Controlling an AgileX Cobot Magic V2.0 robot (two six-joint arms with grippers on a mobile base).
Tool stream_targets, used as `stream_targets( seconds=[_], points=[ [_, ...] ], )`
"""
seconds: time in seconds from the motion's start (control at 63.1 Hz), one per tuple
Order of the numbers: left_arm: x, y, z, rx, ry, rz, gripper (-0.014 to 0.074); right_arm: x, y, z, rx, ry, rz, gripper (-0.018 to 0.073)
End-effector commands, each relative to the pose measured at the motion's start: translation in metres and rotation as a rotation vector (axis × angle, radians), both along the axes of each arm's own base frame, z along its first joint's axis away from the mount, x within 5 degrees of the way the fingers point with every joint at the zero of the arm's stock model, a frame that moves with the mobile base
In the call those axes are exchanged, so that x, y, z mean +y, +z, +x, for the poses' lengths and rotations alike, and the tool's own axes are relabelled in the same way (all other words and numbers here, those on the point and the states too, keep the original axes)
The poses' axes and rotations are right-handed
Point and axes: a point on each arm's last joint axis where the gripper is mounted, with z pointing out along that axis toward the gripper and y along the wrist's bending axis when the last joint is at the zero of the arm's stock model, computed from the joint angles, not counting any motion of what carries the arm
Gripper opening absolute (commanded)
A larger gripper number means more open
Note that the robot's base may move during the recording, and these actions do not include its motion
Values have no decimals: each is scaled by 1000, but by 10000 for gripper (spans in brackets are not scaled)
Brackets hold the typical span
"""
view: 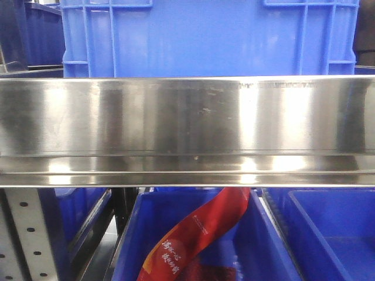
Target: Grab PVC pipe and place in blue bin
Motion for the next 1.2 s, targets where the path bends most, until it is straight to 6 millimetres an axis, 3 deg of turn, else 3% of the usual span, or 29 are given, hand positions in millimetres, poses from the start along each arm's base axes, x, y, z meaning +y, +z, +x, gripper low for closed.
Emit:
stream_targets(
  seconds=[0.0, 0.285, 0.396, 0.57, 0.681, 0.855, 1.188],
  points=[
    [0, 1, -1, -14, -3, -3, -111, 0, 1, 0, -26, -5, -13, -159],
    [0, 1, -1, -14, -3, -3, -111, 4, 4, -1, -56, 49, 24, -159],
    [0, 1, -1, -14, -3, -3, -111, 17, 16, -1, -228, 166, 21, -159],
    [0, 1, -1, -14, -3, -3, -111, 41, 20, -3, -571, 311, -247, -159],
    [0, 1, -1, -14, -3, -3, -111, 48, 7, 4, -622, 300, -364, -161],
    [0, 1, -1, -14, -3, -3, -111, 53, -26, 20, -448, 245, -417, -162],
    [0, 1, -1, -15, -3, -1, -111, 44, -91, 36, -218, -65, -227, -162]
  ],
)
